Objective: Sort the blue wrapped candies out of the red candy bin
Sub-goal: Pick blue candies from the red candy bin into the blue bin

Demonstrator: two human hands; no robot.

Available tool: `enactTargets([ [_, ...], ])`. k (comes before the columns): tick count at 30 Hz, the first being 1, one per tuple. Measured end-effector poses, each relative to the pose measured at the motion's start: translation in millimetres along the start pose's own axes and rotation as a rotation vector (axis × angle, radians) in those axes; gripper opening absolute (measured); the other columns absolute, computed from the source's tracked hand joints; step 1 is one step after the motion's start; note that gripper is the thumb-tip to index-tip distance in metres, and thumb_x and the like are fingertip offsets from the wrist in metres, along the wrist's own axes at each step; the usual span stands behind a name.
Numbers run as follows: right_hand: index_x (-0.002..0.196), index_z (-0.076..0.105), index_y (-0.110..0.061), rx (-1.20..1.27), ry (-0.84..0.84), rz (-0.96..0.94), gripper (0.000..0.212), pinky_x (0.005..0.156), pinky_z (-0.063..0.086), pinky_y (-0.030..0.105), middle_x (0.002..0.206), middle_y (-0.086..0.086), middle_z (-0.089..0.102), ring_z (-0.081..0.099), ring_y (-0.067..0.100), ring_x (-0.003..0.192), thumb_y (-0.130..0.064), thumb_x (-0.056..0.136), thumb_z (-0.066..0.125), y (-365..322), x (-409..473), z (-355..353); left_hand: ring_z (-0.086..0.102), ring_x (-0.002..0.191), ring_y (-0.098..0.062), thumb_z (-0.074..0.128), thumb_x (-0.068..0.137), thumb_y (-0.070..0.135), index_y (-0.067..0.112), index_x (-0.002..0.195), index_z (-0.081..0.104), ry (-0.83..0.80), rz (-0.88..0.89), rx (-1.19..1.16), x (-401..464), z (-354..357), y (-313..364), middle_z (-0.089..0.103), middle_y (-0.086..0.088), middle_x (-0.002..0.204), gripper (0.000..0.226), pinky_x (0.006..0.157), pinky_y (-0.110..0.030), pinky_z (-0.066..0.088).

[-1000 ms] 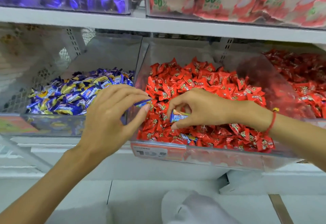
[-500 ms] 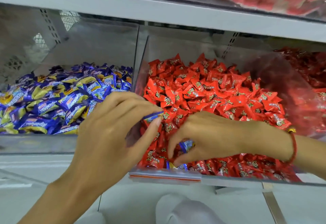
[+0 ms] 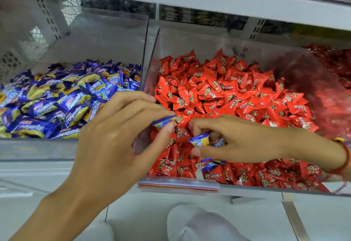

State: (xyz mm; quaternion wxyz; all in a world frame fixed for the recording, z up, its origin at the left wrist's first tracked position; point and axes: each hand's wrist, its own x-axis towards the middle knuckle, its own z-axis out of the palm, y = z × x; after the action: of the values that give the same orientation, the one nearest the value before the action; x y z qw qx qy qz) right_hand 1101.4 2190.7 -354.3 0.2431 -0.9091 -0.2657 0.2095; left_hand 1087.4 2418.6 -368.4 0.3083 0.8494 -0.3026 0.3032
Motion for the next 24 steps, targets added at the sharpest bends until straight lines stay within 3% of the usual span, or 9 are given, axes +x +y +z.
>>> enactTargets([
  [2, 0.086, 0.042, -0.016, 0.174, -0.025, 0.032, 0.024, 0.053, 0.032, 0.019, 0.065, -0.006, 0.045, 0.036, 0.007, 0.05, -0.028, 0.092, 0.063, -4.9, -2.7, -6.4, 0.059, 0.098, -0.017, 0.061, 0.092, 0.027, 0.016, 0.095, 0.074, -0.013, -0.015, 0.005, 0.2, 1.5, -3.1, 0.068, 0.009, 0.092, 0.017, 0.09, -0.025, 0.044],
  [5, 0.108, 0.048, -0.019, 0.362, -0.071, 0.096, 0.016, 0.063, 0.045, 0.023, 0.084, -0.004, 0.068, 0.058, 0.009, 0.065, -0.024, 0.095, 0.056, -7.9, -4.6, -5.5, 0.058, 0.098, -0.017, 0.062, 0.091, 0.026, 0.015, 0.096, 0.073, -0.002, -0.008, -0.027, -1.4, 4.1, -4.3, 0.068, 0.01, 0.093, 0.016, 0.09, -0.026, 0.045],
  [7, 0.116, 0.052, -0.02, 0.392, -0.066, 0.067, 0.02, 0.063, 0.042, 0.02, 0.084, -0.007, 0.068, 0.055, 0.007, 0.067, -0.026, 0.097, 0.05, -13.3, -5.1, -8.2, 0.06, 0.099, -0.016, 0.062, 0.091, 0.026, 0.015, 0.096, 0.073, 0.018, -0.023, -0.111, -1.8, 4.3, -4.1, 0.068, 0.011, 0.096, 0.016, 0.091, -0.026, 0.044],
  [10, 0.098, 0.058, -0.011, 0.491, 0.07, -0.032, 0.018, 0.059, 0.037, 0.008, 0.076, -0.007, 0.063, 0.05, -0.001, 0.062, -0.025, 0.096, 0.047, -34.2, -0.2, -16.7, 0.061, 0.099, -0.011, 0.059, 0.092, 0.025, 0.019, 0.102, 0.068, 0.123, -0.09, -0.258, -1.2, 1.6, -0.3, 0.067, 0.01, 0.101, 0.014, 0.091, -0.022, 0.041],
  [13, 0.092, 0.055, -0.01, 0.543, 0.243, -0.138, 0.011, 0.061, 0.039, 0.006, 0.078, -0.004, 0.061, 0.053, -0.003, 0.062, -0.018, 0.098, 0.05, -56.8, 11.0, -21.7, 0.056, 0.1, -0.004, 0.054, 0.094, 0.025, 0.024, 0.104, 0.06, 0.299, -0.179, -0.236, 0.9, -8.0, -0.5, 0.061, 0.016, 0.104, 0.012, 0.091, -0.018, 0.037],
  [16, 0.091, 0.056, -0.028, 0.597, 0.329, -0.245, 0.022, 0.058, 0.035, 0.01, 0.086, -0.002, 0.065, 0.046, -0.001, 0.062, -0.009, 0.084, 0.048, -74.5, 34.6, -24.6, 0.052, 0.095, -0.011, 0.05, 0.097, 0.025, 0.021, 0.103, 0.057, 0.431, -0.266, -0.158, 0.7, -18.2, -11.2, 0.055, 0.013, 0.096, 0.011, 0.087, -0.023, 0.038],
  [18, 0.095, 0.055, -0.031, 0.52, 0.368, -0.312, 0.036, 0.062, 0.037, 0.014, 0.094, -0.001, 0.064, 0.047, 0.001, 0.068, -0.002, 0.078, 0.041, -86.6, 52.9, -25.6, 0.05, 0.094, -0.012, 0.047, 0.099, 0.027, 0.018, 0.104, 0.059, 0.503, -0.324, -0.111, -0.5, -27.0, -22.9, 0.052, 0.01, 0.098, 0.015, 0.084, -0.031, 0.041],
  [21, 0.118, 0.049, -0.01, 0.155, 0.431, -0.426, 0.043, 0.092, 0.04, 0.02, 0.112, 0.002, 0.057, 0.053, 0.01, 0.103, 0.01, 0.083, 0.037, -104.7, 79.6, -27.3, 0.045, 0.098, -0.01, 0.045, 0.099, 0.031, 0.012, 0.11, 0.061, 0.552, -0.455, -0.044, -3.6, -35.3, -41.5, 0.052, 0.01, 0.104, 0.027, 0.087, -0.039, 0.042],
  [24, 0.142, 0.038, -0.013, -0.09, 0.354, -0.437, 0.054, 0.108, 0.035, 0.036, 0.141, 0.003, 0.046, 0.042, 0.014, 0.13, 0.001, 0.091, 0.046, -111.5, 100.2, -26.7, 0.046, 0.112, -0.012, 0.041, 0.097, 0.042, 0.019, 0.125, 0.058, 0.479, -0.577, -0.051, -6.4, -35.4, -48.5, 0.057, 0.012, 0.117, 0.041, 0.099, -0.038, 0.039],
])
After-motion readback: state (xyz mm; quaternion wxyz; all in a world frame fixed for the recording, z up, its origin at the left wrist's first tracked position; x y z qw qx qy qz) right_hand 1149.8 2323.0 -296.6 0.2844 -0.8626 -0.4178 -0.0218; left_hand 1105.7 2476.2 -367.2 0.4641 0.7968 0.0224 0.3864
